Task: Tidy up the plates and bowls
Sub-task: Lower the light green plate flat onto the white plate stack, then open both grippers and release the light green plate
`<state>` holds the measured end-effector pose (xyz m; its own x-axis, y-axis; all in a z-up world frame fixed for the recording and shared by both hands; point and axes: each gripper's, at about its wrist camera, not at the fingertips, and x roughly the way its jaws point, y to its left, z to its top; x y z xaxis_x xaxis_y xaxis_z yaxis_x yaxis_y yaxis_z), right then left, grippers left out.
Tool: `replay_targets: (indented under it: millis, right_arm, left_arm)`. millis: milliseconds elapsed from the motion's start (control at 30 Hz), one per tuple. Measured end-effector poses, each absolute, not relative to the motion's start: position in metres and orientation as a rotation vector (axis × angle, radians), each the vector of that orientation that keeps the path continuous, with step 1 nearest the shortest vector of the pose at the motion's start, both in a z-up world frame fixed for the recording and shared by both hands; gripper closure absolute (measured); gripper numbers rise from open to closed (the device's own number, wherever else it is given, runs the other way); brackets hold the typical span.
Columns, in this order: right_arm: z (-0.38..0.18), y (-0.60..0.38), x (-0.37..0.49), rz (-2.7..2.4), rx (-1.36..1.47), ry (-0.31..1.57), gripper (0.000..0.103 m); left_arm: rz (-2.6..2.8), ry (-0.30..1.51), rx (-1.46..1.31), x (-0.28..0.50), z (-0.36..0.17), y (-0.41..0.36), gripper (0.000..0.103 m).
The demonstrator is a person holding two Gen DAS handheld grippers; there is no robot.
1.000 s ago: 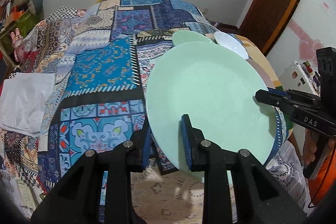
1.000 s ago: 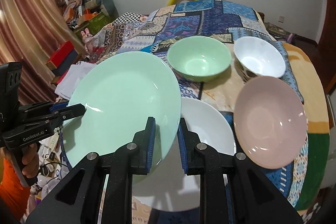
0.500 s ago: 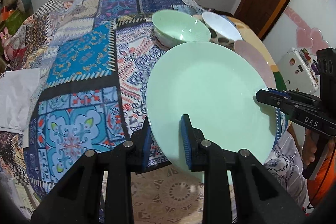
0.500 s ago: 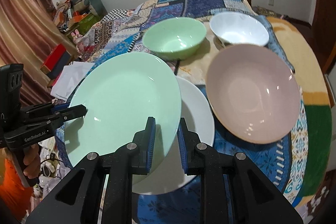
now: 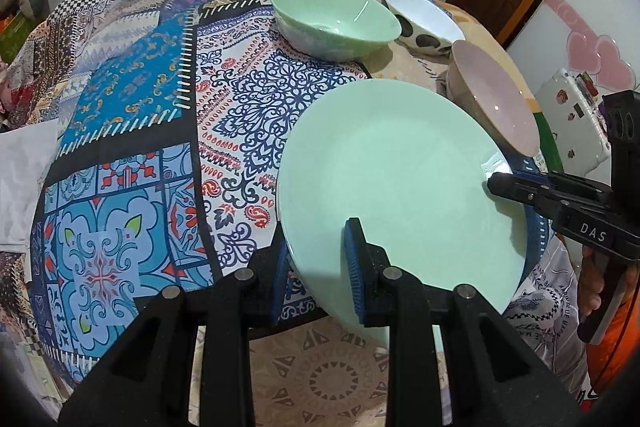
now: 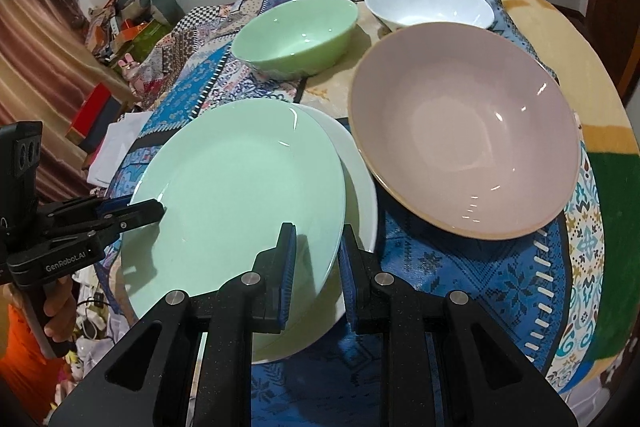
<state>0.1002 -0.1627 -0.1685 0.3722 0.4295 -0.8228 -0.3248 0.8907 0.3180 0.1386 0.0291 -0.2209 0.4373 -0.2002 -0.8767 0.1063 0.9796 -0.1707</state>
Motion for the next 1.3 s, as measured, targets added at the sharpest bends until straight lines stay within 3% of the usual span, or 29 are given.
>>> replay_targets:
  millis: [800,1100,1200,1300]
  right_arm:
    - [-0.165,-0.164,0.095,0.481,0.056,1.071,0.081]
    - [-0.137,-0.175,0.09,0.431,0.012,0.978,0.081]
    - [-0.124,-0.181,0.088,0.419,0.009,0.934,0.078]
    - [-0.111,-0.189,0.087,0.411,0.011,0.892,0.067]
  left_arm:
    - [-0.152,1.106,0.018,0.141,-0.224,0.02,0.075]
    - [-0.154,1.041,-0.005,0.129,-0.195,0.018,0.074]
    - [-0.16,0.996,-0.009,0.127,-0.18,0.012,0.067]
    - [-0.168,0.932,-0.005,0.125,-0.161,0.003,0.052]
